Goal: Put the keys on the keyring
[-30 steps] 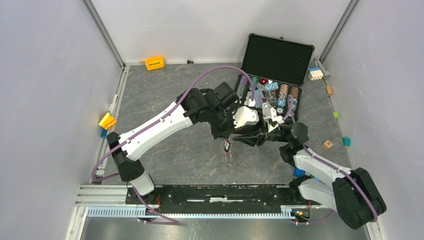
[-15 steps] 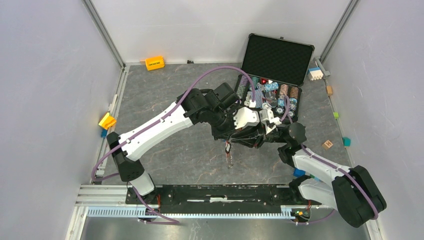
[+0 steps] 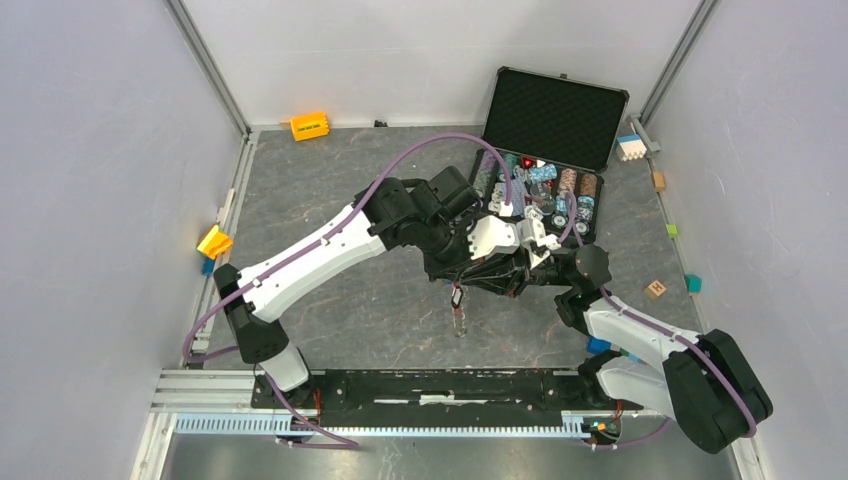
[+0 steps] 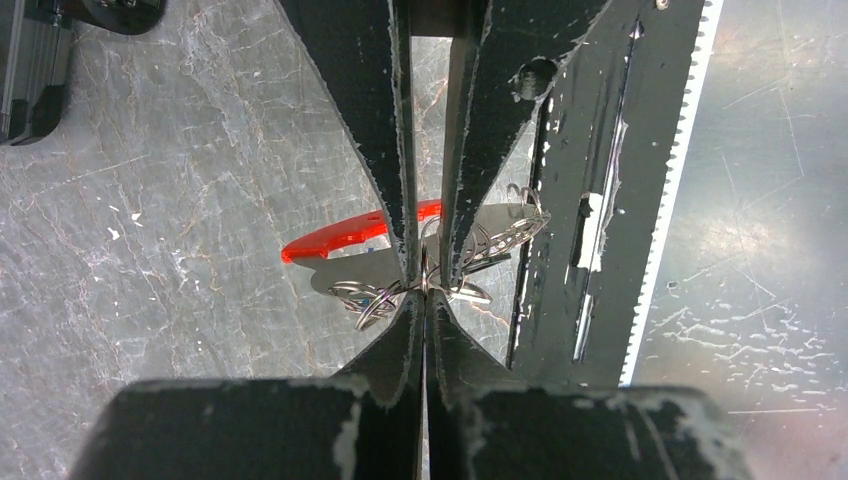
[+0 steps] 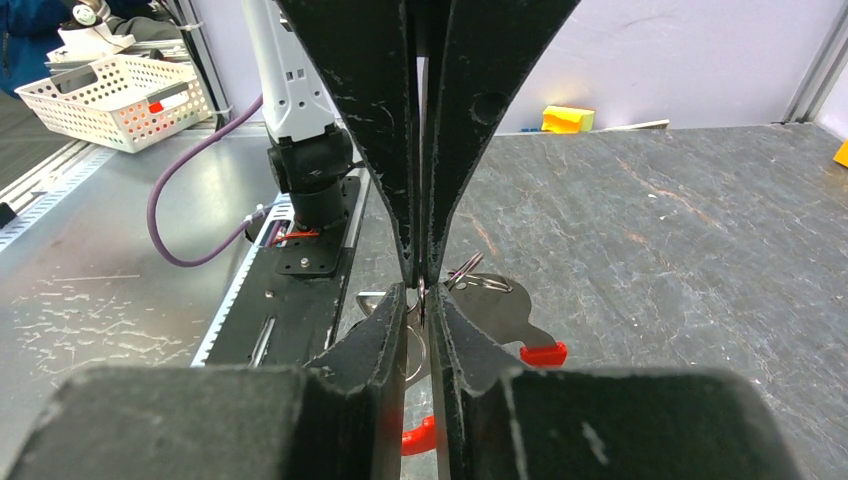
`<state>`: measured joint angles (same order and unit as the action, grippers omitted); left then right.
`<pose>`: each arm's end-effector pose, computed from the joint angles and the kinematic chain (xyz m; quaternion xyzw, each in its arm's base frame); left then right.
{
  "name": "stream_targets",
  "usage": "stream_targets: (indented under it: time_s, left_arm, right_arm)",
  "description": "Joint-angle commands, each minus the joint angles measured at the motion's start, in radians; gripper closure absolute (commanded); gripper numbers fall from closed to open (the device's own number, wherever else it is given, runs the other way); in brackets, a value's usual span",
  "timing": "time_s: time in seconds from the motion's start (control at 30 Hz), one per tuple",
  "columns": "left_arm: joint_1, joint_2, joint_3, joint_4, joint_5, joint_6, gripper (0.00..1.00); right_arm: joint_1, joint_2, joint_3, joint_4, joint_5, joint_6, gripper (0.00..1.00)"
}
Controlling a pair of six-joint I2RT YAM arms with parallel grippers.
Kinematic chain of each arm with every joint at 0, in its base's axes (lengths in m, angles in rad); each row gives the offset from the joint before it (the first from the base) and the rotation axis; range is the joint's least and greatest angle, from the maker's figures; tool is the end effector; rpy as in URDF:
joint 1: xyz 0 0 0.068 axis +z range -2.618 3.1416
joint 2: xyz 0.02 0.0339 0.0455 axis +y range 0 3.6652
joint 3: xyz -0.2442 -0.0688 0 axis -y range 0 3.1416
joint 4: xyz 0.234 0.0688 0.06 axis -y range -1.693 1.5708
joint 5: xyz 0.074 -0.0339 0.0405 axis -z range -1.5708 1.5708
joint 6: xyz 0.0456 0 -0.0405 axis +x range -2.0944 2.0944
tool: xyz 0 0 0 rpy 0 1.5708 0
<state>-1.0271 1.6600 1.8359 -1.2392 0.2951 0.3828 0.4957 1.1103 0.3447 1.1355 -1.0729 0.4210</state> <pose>0.1536 -0.2797 0.3539 0.6485 0.7053 -0.2136 0.1905 0.1666 0.1356 0.2480 -0.4395 0.4696 0.5728 0.5082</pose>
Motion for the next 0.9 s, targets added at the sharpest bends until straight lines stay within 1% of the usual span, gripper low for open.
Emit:
stream_targets:
  time_s: [0.0,0.3,0.6,0.87]
  left_arm:
    - [-0.010,0.007,0.016,0.014,0.033,0.010,0.98]
    - [-0.014,0.011,0.008,0.015,0.036,0.011,0.98]
    - [-0.017,0.012,0.007,0.015,0.038,0.011,0.98]
    - [-0.017,0.006,0.011,0.015,0.052,0.011,0.98]
  right_arm:
    - [0.004,0.001,0.024,0.006,-0.003,-0.022,0.82]
    - [0.005,-0.001,0.027,-0.001,0.000,-0.025,0.83]
    - [0.005,-0.001,0.032,-0.017,0.001,-0.032,0.89]
    - [0.008,0.002,0.037,-0.053,0.005,-0.054,0.91]
